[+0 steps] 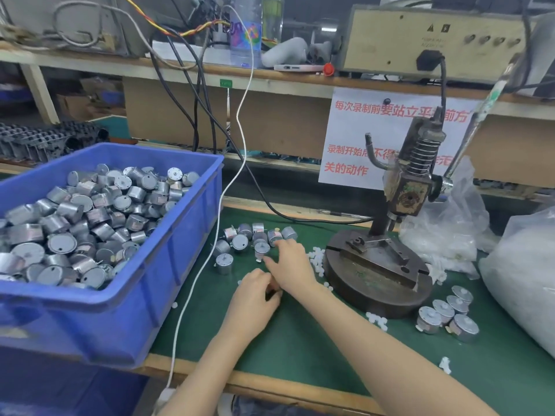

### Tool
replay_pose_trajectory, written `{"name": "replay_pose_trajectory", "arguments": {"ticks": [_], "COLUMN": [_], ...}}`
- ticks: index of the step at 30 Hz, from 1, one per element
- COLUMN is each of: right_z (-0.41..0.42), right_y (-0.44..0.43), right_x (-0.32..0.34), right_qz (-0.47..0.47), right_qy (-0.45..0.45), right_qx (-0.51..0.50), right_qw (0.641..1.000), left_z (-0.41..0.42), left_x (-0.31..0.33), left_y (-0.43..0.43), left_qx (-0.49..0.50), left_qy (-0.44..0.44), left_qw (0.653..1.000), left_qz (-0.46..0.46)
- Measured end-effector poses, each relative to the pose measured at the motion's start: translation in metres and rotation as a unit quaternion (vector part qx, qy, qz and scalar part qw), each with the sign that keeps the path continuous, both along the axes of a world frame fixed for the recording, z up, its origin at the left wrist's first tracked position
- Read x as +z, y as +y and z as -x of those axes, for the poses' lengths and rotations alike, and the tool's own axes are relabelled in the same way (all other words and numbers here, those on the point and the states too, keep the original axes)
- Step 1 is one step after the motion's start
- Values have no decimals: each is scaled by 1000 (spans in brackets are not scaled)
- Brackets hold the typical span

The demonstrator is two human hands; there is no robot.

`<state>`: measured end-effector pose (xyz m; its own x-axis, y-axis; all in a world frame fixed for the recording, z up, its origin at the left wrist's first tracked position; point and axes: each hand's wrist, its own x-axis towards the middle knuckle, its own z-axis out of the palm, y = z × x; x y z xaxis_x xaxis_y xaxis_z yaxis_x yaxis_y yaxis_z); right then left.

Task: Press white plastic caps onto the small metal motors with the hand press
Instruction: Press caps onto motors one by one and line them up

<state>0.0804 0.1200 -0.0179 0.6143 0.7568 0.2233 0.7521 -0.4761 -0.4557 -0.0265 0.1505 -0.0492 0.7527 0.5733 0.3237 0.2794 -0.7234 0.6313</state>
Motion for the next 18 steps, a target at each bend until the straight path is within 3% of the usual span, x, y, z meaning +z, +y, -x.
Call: {"name": "replay_pose_trajectory", "arguments": {"ticks": [6, 9, 14, 18], "right_z": [-7, -6, -7, -9], "right_y": [30, 32, 28, 9], "right_x": [-2, -10, -20, -22], "right_qz": [68, 65, 8, -123], "right_qy": [18, -9, 7, 156], "right_qx": [-36, -61, -86, -63], "right_qw": [997, 996, 996, 978], "left_z": [0, -1, 1, 1], "left_x": [3, 3, 3, 0], "left_y": [5, 5, 4, 4], "left_qx": [35, 26, 19, -7], "left_qy": [-64, -50, -54, -27], "left_qw": [990, 991, 991, 994], "left_qz": [124, 124, 119, 104]}}
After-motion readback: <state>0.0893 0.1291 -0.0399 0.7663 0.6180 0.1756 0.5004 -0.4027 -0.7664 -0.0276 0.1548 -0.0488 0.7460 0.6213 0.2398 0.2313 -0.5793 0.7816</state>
